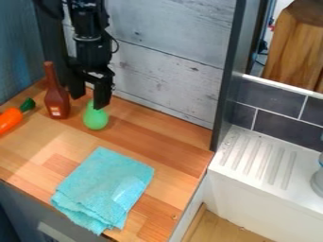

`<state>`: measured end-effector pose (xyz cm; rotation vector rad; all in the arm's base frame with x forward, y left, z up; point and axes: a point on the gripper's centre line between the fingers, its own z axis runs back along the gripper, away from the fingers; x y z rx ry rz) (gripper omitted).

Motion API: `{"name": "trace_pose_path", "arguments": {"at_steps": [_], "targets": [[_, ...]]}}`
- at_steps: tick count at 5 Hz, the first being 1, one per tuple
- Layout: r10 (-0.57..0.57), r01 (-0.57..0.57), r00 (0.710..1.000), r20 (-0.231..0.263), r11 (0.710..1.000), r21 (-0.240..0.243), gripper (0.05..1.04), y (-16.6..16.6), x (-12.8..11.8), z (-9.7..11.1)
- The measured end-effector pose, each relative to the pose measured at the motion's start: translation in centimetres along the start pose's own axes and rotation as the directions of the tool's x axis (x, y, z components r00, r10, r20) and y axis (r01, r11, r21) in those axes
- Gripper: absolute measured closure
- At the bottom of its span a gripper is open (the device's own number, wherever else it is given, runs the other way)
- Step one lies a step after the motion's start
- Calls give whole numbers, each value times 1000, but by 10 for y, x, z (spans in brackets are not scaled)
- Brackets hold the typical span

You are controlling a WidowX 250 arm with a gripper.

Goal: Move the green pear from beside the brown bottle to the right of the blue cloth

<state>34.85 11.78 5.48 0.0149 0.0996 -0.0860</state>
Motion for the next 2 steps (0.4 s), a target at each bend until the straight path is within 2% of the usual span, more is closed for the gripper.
{"name": "trace_pose_path", "arguments": {"at_steps": [2], "targets": [[-51,51,998,-39,999,0,83,-16,5,-13]]}}
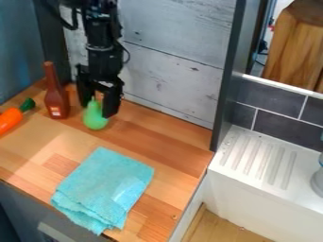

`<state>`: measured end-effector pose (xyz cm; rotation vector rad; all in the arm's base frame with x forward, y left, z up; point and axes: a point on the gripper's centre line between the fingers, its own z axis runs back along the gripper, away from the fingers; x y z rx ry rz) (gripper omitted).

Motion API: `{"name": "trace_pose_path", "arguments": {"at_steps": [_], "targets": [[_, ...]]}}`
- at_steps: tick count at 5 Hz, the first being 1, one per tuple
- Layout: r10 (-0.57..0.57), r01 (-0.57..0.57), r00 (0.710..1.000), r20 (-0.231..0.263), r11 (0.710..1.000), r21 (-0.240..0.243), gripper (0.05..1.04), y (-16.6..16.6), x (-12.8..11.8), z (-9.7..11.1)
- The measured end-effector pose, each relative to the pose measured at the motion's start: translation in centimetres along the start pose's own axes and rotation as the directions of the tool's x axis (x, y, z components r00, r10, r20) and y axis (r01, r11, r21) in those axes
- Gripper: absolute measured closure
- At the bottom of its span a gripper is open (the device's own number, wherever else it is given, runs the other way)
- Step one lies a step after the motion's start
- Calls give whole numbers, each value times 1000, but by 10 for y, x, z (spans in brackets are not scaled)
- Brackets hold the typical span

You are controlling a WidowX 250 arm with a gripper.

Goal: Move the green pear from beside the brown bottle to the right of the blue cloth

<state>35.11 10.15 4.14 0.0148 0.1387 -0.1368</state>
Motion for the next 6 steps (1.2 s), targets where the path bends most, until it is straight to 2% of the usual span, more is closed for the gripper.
{"name": "trace_pose_path", "arguments": {"at_steps": [1,2,3,4,5,6], "targets": [[1,-1,1000,-8,1000,0,162,0,0,-5],[20,-20,1000,-5,999,29,386,5,1,-4],[38,-37,999,-5,999,30,542,5,1,-4],[45,-45,999,0,999,29,567,4,-2,-1],[41,-42,999,27,999,6,631,-5,-12,18],[-19,19,998,55,1000,6,631,-32,-16,34]]}}
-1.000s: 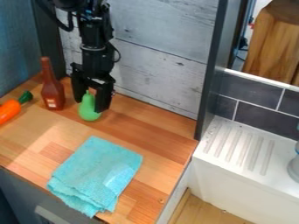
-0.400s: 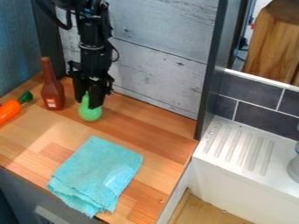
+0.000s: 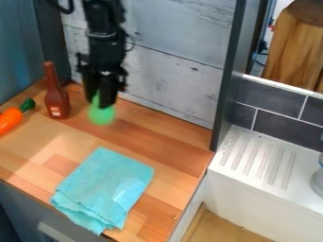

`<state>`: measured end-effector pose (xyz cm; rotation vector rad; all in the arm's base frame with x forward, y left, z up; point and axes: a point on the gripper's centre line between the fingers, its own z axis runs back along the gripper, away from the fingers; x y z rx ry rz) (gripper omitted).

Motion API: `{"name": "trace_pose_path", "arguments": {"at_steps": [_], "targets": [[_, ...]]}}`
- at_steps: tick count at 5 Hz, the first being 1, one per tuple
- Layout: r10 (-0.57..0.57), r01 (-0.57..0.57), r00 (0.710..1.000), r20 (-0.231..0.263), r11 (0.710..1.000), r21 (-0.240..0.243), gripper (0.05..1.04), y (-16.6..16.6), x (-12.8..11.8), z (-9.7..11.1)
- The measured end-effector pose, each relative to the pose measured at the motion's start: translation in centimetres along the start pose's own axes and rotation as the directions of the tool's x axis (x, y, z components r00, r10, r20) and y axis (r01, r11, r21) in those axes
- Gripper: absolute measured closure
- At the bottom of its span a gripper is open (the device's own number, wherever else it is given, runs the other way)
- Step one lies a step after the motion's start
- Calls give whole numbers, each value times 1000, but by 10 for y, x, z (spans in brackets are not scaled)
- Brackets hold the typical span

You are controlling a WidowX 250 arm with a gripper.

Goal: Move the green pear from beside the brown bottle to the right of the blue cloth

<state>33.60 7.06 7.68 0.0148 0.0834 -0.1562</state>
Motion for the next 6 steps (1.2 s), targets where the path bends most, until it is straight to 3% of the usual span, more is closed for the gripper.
{"name": "trace_pose_path", "arguments": {"at_steps": [2,3,6], "targets": [[-152,152,988,-18,988,-11,631,-49,4,-14],[-265,265,964,-34,964,-20,631,-76,2,-24],[-376,376,926,5,925,-52,631,-100,1,-36]]}}
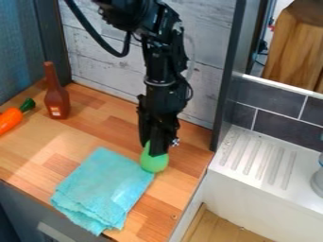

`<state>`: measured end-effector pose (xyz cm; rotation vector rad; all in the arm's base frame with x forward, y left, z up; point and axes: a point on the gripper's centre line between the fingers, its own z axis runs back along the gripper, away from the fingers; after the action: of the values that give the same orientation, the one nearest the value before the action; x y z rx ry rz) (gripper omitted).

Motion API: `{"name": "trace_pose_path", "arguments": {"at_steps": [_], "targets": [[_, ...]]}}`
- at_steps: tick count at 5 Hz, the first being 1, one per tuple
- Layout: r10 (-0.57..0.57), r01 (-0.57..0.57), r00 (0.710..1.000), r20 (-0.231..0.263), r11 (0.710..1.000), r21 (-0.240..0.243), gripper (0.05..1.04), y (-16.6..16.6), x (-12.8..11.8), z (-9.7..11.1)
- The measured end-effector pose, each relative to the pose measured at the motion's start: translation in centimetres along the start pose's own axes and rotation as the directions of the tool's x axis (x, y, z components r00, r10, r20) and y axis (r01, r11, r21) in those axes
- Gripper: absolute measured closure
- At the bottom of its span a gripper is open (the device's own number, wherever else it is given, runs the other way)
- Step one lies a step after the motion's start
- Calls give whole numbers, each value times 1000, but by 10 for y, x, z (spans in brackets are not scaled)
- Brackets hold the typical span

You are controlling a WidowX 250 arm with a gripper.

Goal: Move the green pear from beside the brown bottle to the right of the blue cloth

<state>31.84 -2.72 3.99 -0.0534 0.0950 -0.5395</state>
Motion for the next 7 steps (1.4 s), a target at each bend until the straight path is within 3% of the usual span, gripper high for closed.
{"name": "trace_pose_path", "arguments": {"at_steps": [1,2,3,4,5,6,7], "targets": [[-9,9,1000,12,1000,1,631,1,2,0],[-11,10,998,54,1000,8,631,3,11,3],[4,-5,998,69,1000,21,540,9,21,3],[26,-28,997,76,999,24,268,11,23,1],[80,-81,992,102,997,4,71,14,11,11],[150,-150,971,187,989,-16,75,24,-4,42],[200,-195,961,190,980,-47,80,34,-33,72]]}}
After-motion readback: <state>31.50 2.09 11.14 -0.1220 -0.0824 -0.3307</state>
